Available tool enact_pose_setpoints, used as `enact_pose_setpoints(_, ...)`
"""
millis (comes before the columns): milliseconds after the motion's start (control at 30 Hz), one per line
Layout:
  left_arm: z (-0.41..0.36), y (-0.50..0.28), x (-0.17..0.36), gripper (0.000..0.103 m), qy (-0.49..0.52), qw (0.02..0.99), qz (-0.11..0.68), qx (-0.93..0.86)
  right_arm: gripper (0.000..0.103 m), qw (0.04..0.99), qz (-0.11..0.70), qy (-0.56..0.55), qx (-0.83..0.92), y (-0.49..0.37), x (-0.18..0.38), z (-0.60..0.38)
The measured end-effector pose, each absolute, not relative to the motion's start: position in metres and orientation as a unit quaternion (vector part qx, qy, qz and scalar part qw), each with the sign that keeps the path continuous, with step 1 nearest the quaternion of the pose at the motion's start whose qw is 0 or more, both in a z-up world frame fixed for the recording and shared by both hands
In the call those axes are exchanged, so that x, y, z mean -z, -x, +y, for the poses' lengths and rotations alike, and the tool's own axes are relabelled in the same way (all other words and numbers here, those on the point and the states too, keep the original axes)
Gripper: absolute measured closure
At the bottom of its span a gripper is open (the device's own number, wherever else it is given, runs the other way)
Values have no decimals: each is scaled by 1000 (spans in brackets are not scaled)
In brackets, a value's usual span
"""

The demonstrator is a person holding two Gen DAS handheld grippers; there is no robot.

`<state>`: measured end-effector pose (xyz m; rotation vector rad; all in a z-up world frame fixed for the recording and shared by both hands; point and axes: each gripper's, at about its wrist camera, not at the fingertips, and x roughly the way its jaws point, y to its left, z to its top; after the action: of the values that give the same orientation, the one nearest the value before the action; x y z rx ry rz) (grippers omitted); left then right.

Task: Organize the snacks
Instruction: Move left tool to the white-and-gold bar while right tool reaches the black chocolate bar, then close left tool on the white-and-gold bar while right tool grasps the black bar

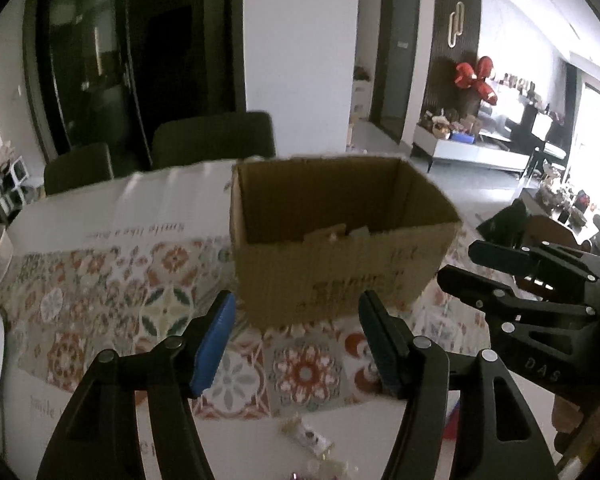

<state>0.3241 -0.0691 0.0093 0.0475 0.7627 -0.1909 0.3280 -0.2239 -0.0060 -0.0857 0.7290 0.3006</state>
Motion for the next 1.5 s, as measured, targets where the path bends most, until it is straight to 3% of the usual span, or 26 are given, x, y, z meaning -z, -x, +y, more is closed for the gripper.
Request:
enact_pose_setpoints(1100, -72, -297, 115, 41, 9, 831, 555, 30, 61, 795, 563, 131, -185, -322, 120, -214)
enact_pose_setpoints(1367, -70, -307, 135, 53, 24, 816, 577, 16, 61, 780, 579, 152, -182, -332, 137, -208)
enact_pose_setpoints(1500, -72, -311, 141, 54, 22, 813, 581, 11, 61, 777, 582, 156, -183, -335, 143, -207)
